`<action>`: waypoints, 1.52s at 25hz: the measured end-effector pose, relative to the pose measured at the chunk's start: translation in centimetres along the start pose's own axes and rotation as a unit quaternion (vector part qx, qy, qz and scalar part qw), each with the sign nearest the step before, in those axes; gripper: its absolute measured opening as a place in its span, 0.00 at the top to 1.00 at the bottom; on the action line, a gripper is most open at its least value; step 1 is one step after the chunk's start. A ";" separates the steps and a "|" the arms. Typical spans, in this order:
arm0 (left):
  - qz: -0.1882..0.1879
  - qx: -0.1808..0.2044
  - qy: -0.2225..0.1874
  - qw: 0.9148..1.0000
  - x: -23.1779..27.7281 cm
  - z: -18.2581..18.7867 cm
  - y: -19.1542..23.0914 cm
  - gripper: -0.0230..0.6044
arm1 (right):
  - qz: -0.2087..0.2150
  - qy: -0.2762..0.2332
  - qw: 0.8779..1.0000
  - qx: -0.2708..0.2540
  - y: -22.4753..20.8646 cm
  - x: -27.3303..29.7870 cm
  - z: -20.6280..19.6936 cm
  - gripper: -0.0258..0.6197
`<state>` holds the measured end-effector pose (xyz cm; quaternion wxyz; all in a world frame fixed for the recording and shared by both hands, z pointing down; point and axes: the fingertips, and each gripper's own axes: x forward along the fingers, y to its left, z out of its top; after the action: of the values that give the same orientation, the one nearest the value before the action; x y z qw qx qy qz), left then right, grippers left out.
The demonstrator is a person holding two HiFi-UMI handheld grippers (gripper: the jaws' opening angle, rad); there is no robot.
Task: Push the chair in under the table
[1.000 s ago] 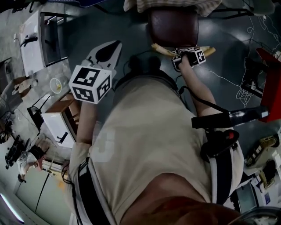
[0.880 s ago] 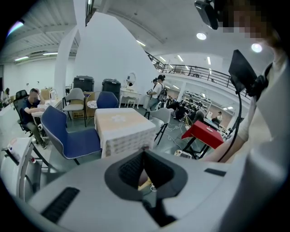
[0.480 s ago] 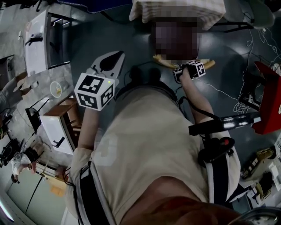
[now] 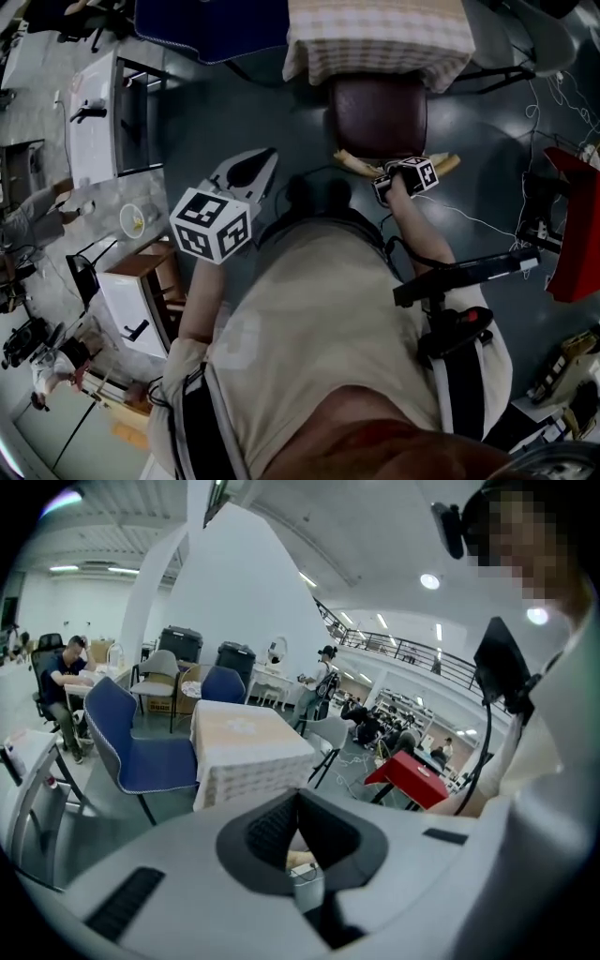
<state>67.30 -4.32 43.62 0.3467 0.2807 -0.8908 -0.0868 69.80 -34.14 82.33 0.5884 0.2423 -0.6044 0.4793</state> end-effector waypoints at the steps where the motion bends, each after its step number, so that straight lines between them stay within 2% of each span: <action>1: 0.002 -0.004 -0.002 1.000 -0.1 0.1 0.0 0.95 | -0.001 0.000 1.000 -0.001 -0.1 0.1 0.1 0.66; 4: 0.018 0.008 0.004 1.000 -0.2 -0.2 0.3 0.95 | -0.004 0.001 1.000 -0.002 -0.2 0.1 0.2 0.66; 9: 0.010 0.004 0.014 1.000 -0.5 -0.8 0.1 0.95 | -0.006 0.003 1.000 0.002 0.0 0.4 0.0 0.66; 15: 0.019 0.011 0.016 1.000 -0.5 -0.4 0.3 0.95 | 0.009 0.006 1.000 -0.007 1.2 0.7 0.5 0.66; 38: 0.037 0.005 0.019 0.999 -0.7 0.1 2.0 0.95 | -0.002 0.018 1.000 -0.007 1.7 0.5 0.7 0.66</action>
<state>66.78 -2.25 43.90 0.3650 0.2512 -0.8942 -0.0642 67.90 -33.88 82.40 0.6020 0.2308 -0.5964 0.4782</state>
